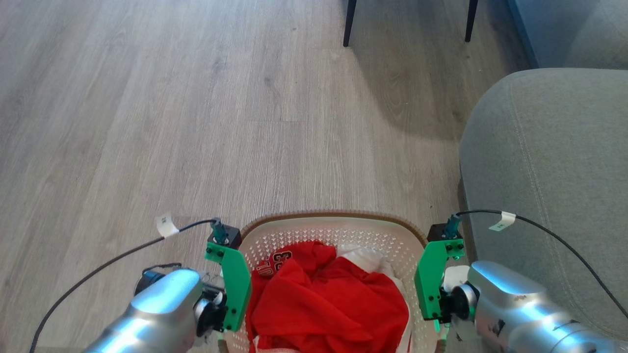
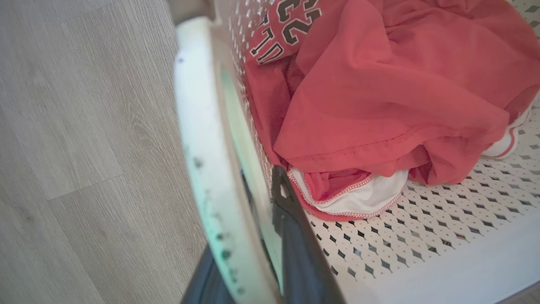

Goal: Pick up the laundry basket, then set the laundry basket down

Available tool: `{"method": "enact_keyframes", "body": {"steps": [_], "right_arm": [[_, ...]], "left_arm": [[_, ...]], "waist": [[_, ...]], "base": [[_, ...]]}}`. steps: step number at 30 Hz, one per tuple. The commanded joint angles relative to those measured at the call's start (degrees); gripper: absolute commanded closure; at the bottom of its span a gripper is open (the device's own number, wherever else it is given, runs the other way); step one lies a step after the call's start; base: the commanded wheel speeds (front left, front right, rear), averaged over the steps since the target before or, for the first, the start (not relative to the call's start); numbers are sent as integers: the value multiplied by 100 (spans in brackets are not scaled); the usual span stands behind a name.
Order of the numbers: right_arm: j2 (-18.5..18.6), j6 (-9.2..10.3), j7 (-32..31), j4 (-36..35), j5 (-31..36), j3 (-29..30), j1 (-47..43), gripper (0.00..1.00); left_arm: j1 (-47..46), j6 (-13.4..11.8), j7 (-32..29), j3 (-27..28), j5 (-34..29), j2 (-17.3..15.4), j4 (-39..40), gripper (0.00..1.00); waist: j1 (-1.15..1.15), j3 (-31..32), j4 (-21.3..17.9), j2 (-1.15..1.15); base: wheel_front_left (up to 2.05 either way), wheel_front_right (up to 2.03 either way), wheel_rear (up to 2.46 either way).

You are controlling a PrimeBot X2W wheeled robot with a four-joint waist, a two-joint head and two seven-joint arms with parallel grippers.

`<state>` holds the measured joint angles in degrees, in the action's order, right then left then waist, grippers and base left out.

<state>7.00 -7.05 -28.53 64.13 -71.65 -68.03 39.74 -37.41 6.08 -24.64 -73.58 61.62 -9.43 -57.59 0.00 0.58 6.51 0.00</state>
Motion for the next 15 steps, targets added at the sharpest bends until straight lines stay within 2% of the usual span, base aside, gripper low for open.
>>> {"method": "enact_keyframes", "body": {"steps": [1,15], "right_arm": [[-118,-44,132,-190,14,-34,365,100],[-83,-44,180,-194,-69,-137,365,100]], "left_arm": [[-239,141,24,23,5,92,203,100],[-238,141,44,23,-3,135,181,100]], "waist": [[0,0,2,0],[0,-108,36,0]], "base": [[0,0,0],[0,0,0]]}}
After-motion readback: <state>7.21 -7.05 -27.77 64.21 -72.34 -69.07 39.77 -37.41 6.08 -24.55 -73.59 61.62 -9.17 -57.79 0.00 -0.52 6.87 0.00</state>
